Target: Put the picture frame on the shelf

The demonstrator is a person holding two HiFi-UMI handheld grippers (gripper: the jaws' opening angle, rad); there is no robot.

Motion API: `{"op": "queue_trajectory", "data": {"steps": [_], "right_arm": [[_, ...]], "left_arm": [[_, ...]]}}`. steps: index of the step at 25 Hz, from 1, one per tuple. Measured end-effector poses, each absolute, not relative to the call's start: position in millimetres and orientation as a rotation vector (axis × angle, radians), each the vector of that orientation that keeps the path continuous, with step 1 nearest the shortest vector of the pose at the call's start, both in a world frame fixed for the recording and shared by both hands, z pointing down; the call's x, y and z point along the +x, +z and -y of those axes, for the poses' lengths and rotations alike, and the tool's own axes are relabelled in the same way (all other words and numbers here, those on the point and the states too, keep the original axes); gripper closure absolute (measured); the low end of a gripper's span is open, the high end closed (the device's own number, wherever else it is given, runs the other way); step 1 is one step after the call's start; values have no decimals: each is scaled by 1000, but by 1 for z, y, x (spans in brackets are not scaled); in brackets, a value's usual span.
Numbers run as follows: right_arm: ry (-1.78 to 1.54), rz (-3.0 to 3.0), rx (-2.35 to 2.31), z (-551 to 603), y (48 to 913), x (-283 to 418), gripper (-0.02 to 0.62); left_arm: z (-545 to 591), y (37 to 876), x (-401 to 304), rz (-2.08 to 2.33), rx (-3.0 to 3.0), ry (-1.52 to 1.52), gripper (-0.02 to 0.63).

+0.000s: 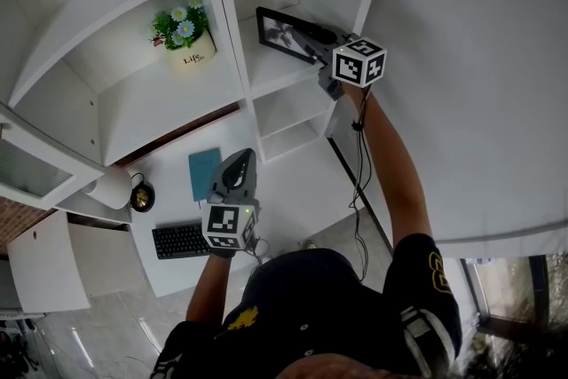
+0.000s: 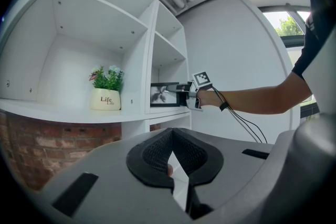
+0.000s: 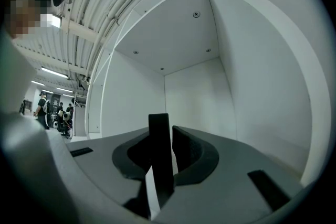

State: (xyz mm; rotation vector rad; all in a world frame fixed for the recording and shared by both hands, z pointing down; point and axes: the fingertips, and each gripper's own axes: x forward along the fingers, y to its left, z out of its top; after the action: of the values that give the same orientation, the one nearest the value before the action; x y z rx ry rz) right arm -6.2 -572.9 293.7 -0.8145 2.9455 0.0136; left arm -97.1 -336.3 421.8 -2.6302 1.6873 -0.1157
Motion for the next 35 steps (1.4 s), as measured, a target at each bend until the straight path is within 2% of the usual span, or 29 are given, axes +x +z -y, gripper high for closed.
{"op": "queue_trajectory", "data": {"steps": [20,35], "right_arm": [[29,-2954,-792,569,293,-8,486],[18,-2960,-798,569,294,-8,465]], "left_arm": [[331,419,-110,-1727,-2606,-102,589],[327,421,-112,-1744,-2602,-100,589]]}}
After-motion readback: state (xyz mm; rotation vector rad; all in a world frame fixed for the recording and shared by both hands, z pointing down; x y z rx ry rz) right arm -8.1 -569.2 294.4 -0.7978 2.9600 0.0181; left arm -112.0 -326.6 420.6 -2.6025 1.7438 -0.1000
